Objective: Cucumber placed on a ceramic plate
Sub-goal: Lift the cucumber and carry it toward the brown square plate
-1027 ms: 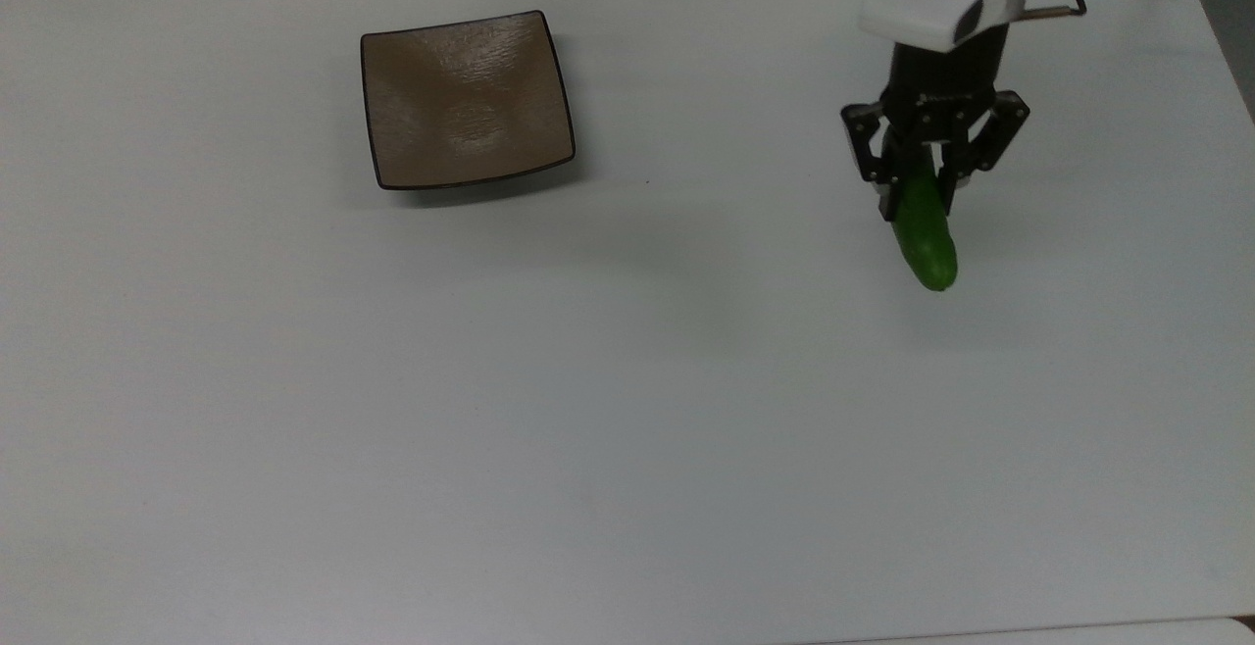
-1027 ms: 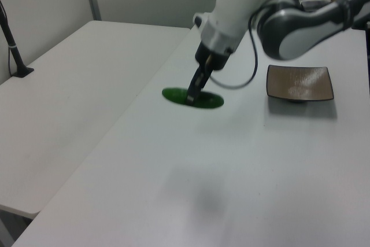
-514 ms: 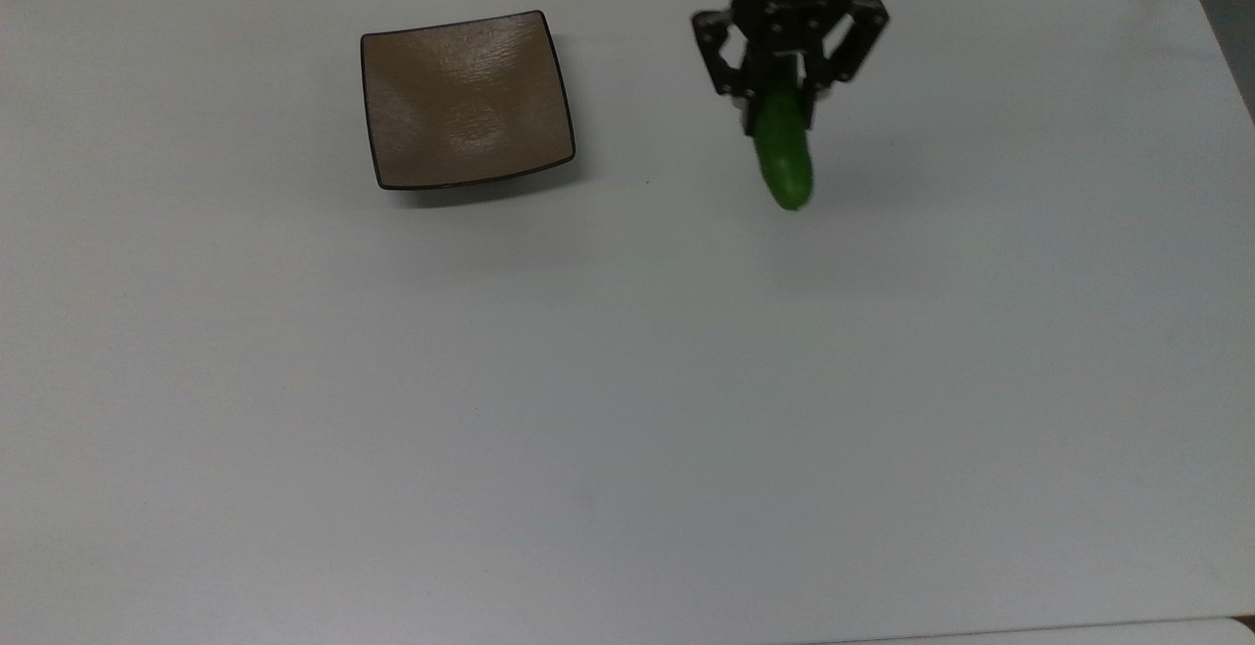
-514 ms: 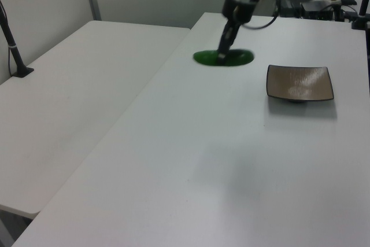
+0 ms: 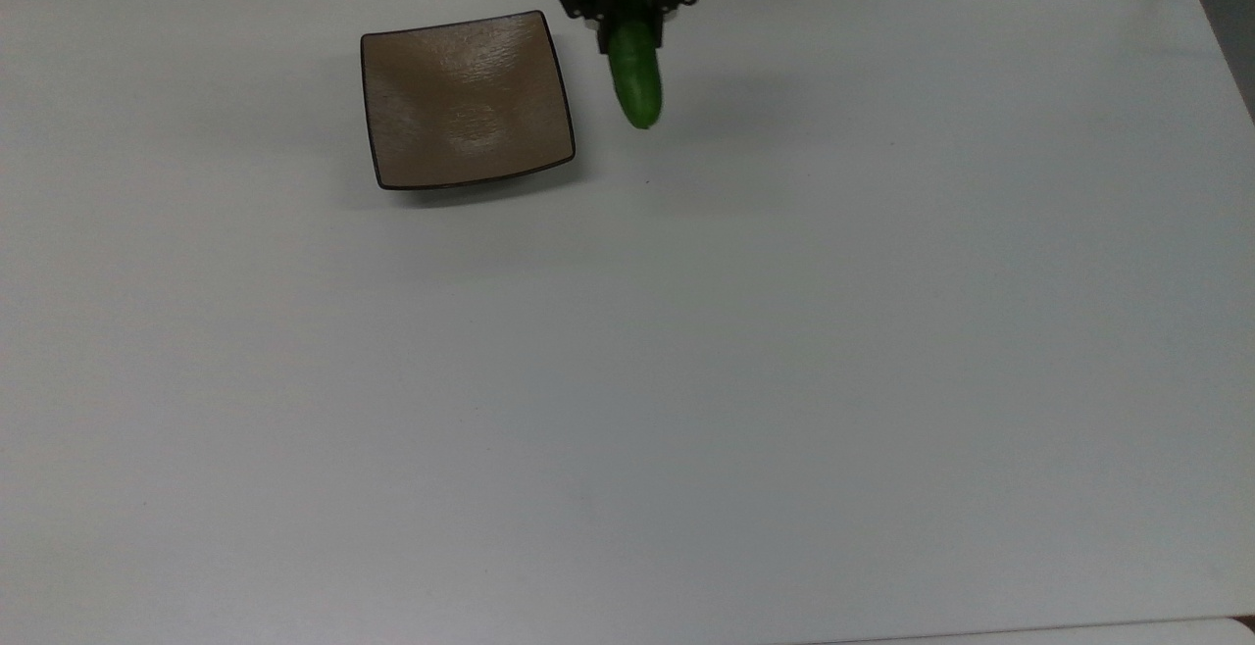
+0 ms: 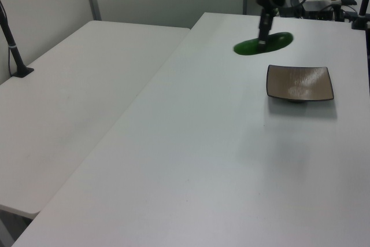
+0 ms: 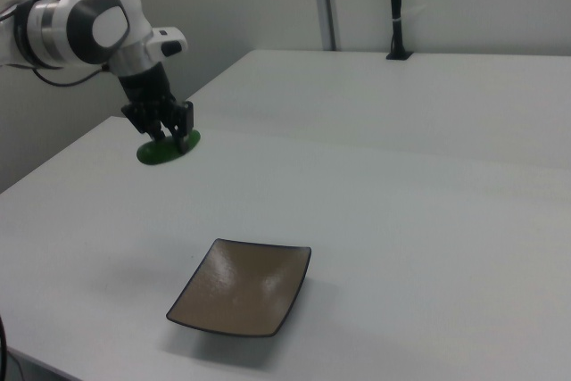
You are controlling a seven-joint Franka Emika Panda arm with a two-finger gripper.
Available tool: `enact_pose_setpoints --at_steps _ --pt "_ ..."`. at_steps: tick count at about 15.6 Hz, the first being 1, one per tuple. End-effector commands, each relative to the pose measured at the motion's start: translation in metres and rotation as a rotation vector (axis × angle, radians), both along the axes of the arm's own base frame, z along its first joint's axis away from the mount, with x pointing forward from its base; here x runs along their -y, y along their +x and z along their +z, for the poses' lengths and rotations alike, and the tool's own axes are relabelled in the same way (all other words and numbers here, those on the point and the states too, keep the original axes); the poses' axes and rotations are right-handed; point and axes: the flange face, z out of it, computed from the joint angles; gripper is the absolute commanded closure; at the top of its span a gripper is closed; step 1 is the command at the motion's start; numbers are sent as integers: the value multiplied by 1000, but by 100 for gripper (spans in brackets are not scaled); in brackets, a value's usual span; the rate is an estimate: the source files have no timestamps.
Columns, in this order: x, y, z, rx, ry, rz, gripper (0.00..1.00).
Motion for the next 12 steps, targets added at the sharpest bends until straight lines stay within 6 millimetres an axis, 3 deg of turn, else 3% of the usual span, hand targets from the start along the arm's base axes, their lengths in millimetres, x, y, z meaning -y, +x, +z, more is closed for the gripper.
enact_pose_setpoints --at_steps 1,9,12 --pt "39 -30 -28 -73 -7 42 85" --pt "143 -47 -83 -180 9 72 85" --pt "156 -49 -109 -151 9 71 85"
